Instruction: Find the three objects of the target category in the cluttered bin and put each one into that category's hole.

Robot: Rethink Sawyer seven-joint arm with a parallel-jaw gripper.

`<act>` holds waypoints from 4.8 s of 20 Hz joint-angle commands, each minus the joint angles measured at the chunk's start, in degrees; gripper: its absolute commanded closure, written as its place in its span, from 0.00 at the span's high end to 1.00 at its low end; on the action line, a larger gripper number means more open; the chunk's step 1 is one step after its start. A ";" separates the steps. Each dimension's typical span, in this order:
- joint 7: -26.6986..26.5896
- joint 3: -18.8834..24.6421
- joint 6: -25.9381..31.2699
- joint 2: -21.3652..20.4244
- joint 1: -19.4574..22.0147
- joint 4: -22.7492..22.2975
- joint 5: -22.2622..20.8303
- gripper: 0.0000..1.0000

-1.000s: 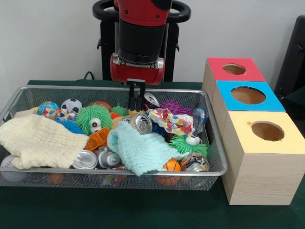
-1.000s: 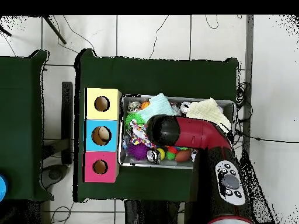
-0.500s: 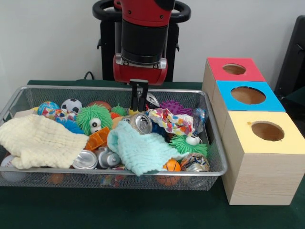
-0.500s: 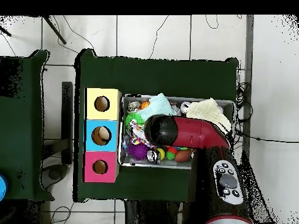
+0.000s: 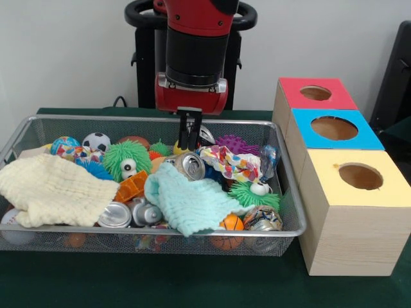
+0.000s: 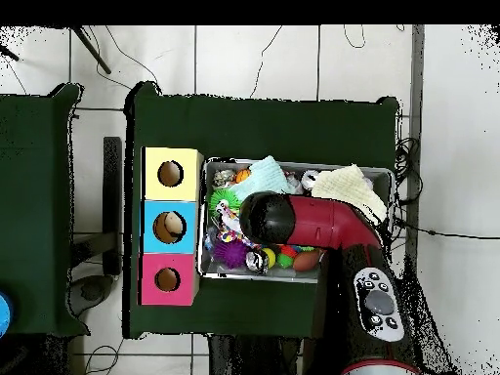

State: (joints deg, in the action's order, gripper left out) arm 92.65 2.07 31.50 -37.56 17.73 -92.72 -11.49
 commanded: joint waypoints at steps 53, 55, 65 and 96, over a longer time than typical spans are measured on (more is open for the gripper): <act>3.03 3.71 -7.80 -0.54 3.72 -8.50 -2.64 1.00; 2.89 4.01 -8.03 -0.50 3.99 -8.82 -2.59 1.00; 3.96 2.72 -7.06 0.10 2.80 -8.45 -2.50 1.00; 3.37 2.37 -7.36 8.11 0.92 -1.16 -2.94 1.00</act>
State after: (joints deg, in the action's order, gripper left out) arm 92.65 2.08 28.24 -32.02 18.32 -98.34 -11.43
